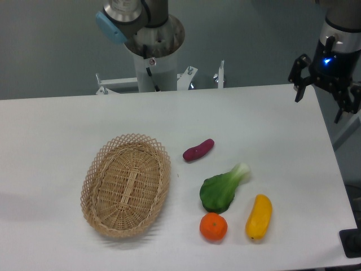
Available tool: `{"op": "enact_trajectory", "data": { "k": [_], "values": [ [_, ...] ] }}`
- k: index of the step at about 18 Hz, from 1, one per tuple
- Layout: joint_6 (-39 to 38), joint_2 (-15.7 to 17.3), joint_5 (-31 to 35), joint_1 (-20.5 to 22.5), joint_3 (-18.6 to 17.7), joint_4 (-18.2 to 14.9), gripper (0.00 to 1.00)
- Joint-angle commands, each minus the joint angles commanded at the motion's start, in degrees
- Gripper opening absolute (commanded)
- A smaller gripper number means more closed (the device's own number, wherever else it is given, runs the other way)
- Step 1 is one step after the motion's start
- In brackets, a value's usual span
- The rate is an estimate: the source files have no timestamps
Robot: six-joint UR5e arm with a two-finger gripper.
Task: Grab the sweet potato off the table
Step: 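Move the open gripper toward the purple sweet potato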
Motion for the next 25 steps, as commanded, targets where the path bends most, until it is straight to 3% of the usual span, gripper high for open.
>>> {"op": "enact_trajectory", "data": {
  "k": [6, 15, 18, 25],
  "values": [
    [-0.2, 0.5, -0.1, -0.2, -2.1, 0.1, 1.00],
    [-4.7, 2.8, 0.2, -1.9, -12.6, 1.0, 1.00],
    [-8.3, 3.4, 0.4, -4.4, -19.2, 8.6, 1.00],
    [-10.8, 4.9, 2.4, -8.7, -40.2, 27.4, 1.00]
  ]
}}
